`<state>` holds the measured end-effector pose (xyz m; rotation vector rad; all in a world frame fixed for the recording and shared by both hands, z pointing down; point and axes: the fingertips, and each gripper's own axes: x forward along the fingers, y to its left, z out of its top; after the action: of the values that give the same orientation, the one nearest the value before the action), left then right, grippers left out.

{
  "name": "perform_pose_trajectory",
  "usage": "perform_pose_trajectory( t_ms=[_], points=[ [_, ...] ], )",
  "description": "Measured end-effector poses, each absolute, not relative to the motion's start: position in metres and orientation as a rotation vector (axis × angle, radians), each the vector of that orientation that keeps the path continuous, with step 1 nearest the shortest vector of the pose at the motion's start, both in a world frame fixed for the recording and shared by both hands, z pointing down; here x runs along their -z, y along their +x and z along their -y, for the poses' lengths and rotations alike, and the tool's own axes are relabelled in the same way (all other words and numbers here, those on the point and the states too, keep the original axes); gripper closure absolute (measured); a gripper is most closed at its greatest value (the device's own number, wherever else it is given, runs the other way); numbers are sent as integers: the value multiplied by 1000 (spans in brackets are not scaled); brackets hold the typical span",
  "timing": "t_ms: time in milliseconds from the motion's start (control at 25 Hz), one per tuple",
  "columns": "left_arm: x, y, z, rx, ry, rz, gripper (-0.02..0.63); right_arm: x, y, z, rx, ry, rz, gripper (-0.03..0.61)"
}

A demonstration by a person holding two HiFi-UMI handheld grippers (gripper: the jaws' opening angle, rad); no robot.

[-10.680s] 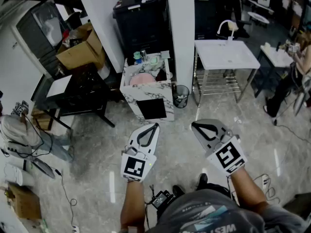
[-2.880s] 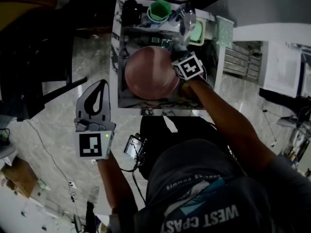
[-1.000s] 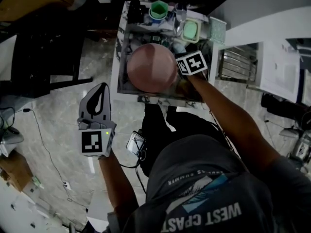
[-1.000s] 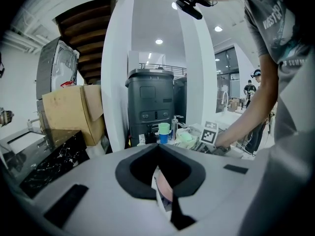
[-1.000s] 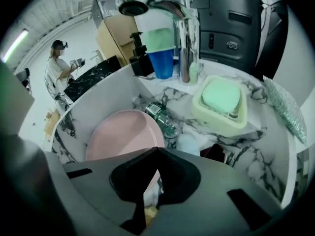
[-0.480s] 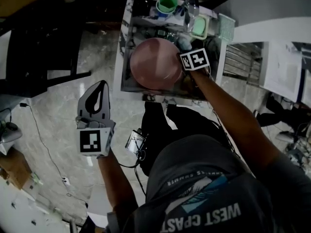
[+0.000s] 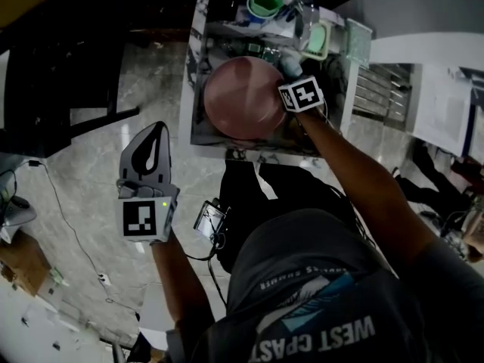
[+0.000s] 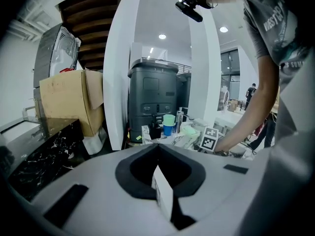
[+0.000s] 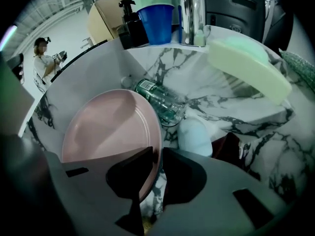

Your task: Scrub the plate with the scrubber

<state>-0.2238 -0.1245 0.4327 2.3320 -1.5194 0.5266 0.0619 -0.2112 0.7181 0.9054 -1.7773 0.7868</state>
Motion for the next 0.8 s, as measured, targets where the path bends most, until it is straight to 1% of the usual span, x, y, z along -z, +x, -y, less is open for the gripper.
perform_pose_trajectory(
  t_ms=[480, 680, 800],
  points=[
    [-420, -215, 126, -514, 2357, 1525, 612, -681, 60, 215, -645, 955, 1859, 514],
    [-410, -208, 121, -504, 2371, 1537, 612, -666, 57, 213, -576, 931, 1874, 514],
    [-402, -206, 118, -501, 2380, 1547, 612, -665, 60, 209, -491, 880, 1849, 503]
  ],
)
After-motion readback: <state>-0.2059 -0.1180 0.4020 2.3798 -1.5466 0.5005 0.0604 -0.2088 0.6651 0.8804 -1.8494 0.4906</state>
